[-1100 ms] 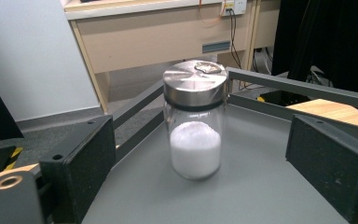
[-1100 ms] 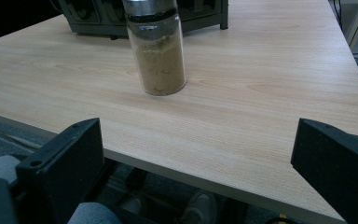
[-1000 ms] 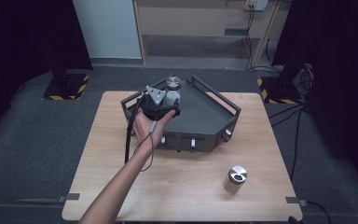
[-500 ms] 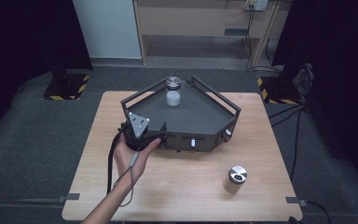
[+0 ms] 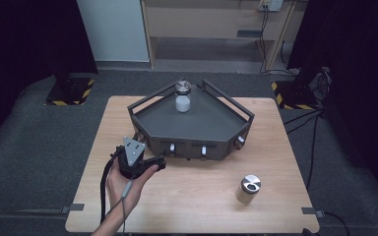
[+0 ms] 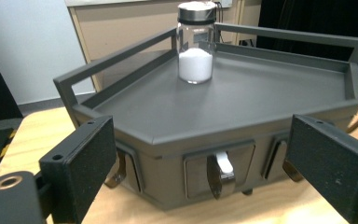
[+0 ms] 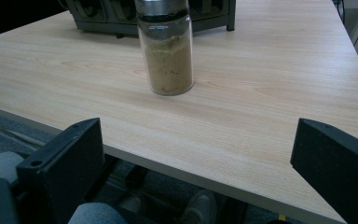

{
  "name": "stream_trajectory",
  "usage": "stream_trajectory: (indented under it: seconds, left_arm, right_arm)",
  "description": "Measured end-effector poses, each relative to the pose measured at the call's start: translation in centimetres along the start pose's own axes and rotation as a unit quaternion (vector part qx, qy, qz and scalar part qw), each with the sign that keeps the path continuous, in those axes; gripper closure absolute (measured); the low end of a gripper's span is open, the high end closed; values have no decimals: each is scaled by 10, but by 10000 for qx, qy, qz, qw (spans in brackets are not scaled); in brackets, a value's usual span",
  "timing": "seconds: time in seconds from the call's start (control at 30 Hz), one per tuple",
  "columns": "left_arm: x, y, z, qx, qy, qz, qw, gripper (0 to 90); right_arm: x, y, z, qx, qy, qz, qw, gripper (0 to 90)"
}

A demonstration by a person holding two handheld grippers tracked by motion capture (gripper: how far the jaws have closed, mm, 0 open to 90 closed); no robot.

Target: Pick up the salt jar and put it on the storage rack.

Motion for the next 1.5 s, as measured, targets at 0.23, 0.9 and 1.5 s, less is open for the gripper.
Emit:
stream_trajectory:
  seconds: [0.23,0.9,1.5]
  left_arm:
    - [12,-1,11,5,-96,-8,10000,77]
    - [61,5,30,156,-746,-208,9969,77]
    - [104,13,37,177,-1244,73,9920,83]
  right_arm:
    - [0,-2,-1,-23,-20,19,10000,32]
    - [1,-2,0,-41,-42,39,10000,32]
    - [2,-1,-4,-129,-119,88,9998,32]
Point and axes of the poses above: each handheld gripper's, and its own axes: z roughly backward along the jaws, x roughly out of its underside, y roughly to its right, the point moved 6 cm from there along -z, roughly forward along the jaws, and after that the axes turned 4 degrees about -z, right-handed, at the moved point
